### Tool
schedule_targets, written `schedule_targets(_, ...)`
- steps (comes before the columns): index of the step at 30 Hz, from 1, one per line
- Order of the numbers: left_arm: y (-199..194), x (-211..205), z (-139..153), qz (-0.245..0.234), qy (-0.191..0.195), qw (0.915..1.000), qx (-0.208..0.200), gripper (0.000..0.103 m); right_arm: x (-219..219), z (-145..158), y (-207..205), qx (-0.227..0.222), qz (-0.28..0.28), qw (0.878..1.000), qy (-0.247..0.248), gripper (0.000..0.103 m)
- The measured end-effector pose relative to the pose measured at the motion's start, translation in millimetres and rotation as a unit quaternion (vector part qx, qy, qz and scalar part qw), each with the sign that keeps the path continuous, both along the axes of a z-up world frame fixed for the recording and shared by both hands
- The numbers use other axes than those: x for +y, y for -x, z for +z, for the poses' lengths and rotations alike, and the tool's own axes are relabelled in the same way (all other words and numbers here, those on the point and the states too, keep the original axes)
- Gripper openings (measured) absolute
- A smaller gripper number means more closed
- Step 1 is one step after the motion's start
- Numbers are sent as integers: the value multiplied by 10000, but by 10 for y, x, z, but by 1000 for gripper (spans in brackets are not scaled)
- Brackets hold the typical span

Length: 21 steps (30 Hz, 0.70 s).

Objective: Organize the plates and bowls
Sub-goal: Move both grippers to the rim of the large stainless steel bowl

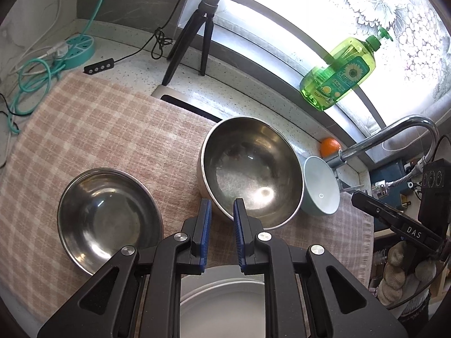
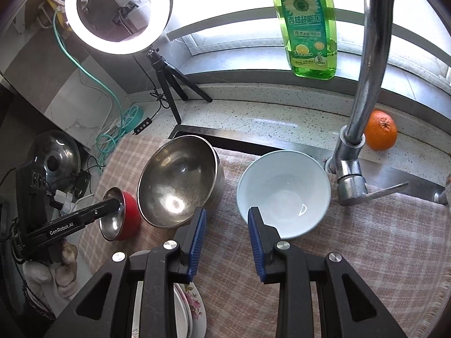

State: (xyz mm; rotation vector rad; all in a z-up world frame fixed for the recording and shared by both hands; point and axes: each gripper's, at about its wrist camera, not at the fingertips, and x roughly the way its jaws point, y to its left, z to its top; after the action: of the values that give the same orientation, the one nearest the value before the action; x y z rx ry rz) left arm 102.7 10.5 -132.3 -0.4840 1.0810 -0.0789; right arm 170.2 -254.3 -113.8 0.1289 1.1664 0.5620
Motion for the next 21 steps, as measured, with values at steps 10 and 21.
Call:
schedule_targets(10, -176, 117, -84, 274, 242, 9992, 130, 14, 209, -174, -305, 411, 159, 9988, -209, 28)
schedule_targets(21, -324, 189, -177, 392, 508, 9975, 280, 14, 338, -348, -509, 661, 192, 9975, -170, 28)
